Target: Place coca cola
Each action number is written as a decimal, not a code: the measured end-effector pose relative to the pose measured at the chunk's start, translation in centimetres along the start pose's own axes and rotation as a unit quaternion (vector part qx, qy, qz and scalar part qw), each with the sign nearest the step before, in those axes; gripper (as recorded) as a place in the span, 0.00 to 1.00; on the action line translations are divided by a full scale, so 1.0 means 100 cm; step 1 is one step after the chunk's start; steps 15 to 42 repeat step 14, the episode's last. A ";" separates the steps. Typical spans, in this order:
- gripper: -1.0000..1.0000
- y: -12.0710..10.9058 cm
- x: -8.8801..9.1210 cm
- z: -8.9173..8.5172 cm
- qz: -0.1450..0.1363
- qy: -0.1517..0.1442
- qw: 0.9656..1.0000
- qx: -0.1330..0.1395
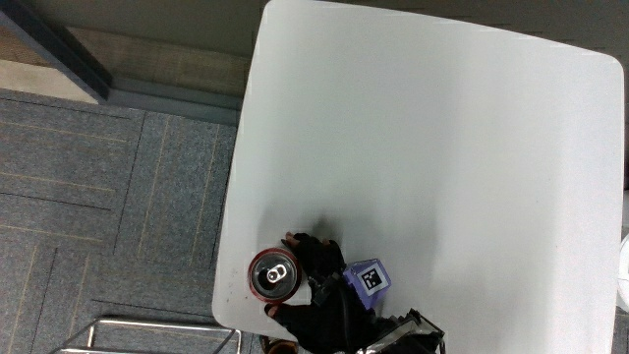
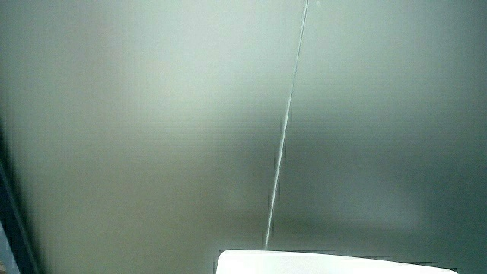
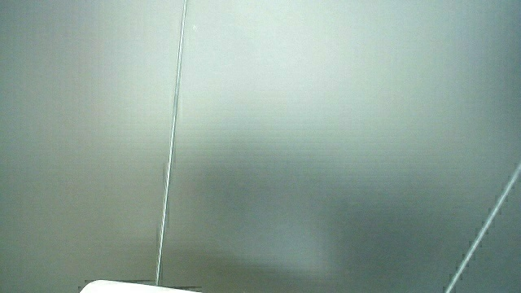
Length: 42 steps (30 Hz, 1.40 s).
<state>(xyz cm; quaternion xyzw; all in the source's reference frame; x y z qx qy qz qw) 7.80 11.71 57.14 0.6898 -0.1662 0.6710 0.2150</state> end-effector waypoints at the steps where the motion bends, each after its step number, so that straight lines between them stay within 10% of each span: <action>1: 0.00 0.001 0.000 0.000 0.001 -0.006 1.000 -0.006; 42: 0.00 -0.008 0.005 0.000 -0.026 -0.023 0.999 -0.004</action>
